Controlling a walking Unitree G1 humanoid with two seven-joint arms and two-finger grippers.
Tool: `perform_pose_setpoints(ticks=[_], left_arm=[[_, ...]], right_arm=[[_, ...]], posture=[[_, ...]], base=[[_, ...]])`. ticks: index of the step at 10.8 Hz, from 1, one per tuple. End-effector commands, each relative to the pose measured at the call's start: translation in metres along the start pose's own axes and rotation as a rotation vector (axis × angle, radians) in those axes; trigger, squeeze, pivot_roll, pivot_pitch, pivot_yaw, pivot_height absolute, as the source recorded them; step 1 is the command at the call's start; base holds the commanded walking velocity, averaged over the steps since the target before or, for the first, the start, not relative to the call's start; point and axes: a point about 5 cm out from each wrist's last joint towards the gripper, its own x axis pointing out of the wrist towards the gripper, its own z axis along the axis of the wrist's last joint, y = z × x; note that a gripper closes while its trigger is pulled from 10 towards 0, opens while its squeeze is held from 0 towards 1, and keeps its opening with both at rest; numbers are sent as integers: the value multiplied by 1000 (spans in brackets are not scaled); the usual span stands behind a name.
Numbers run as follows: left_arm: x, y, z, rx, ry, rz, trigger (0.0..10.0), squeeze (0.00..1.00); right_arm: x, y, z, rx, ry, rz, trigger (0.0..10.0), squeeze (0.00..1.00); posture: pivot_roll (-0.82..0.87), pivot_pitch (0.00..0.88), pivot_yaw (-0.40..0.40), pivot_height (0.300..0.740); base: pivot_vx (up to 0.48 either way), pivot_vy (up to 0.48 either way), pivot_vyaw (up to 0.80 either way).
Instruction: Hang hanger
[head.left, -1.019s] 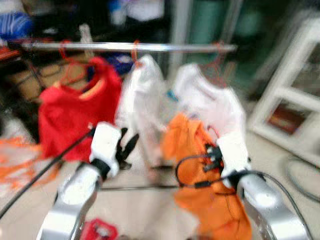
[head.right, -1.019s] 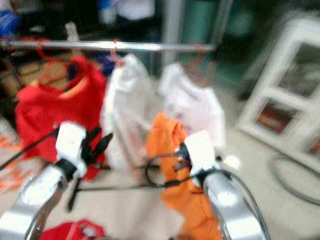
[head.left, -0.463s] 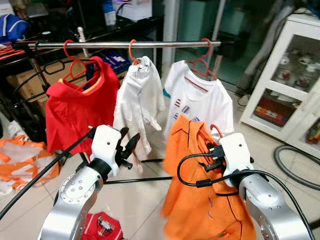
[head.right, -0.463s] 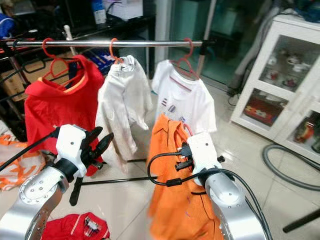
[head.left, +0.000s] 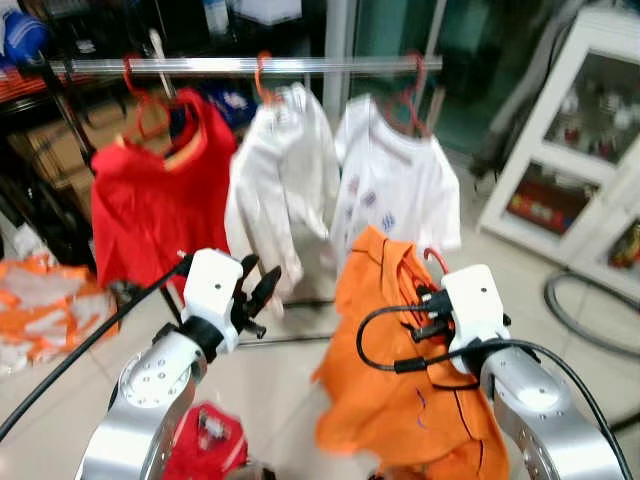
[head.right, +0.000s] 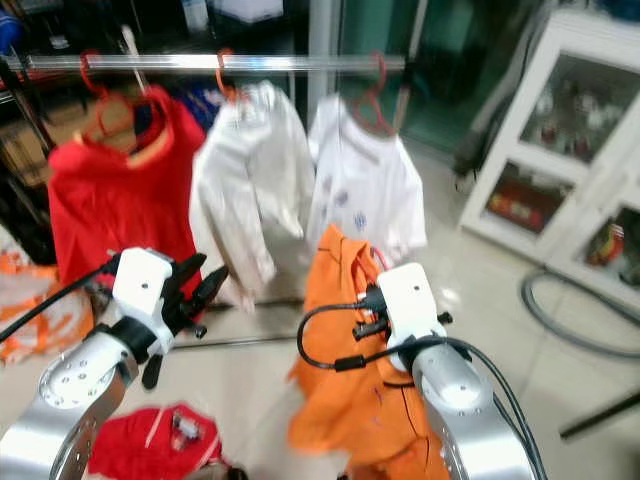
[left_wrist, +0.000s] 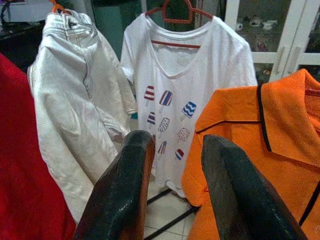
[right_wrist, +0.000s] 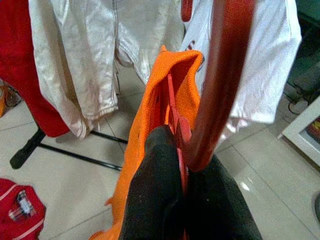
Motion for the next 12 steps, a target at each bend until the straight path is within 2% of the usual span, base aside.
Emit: perform_pose_setpoints(ticks=[1,5,8,10,12], left_arm=[[0,3,4,7,-11,10,10000,0],[3,5,3,30,-1,10,10000,0],[2,8,6,28,-10,12,10000,0],[5,6,19,34,-67,-65,10000,0],[2,2,27,7,-80,-224,10000,0]], right_arm=[[-2,-3,11,-8,-43,-22,10000,0],[-1,-6,16,-16,-53,-37,10000,0],[1,-6,28,-32,-93,-29,10000,0],[4,-9,46,-31,-183,4,10000,0],[3,-6,63,-56,-252,156,10000,0]], posture=[[-156,10,8,740],[-159,12,7,740],[-160,11,-1,740],[-158,4,-3,740],[-155,5,-1,740]], base=[[-304,0,0],[-72,0,0],[0,0,0],[0,0,0],[0,0,0]])
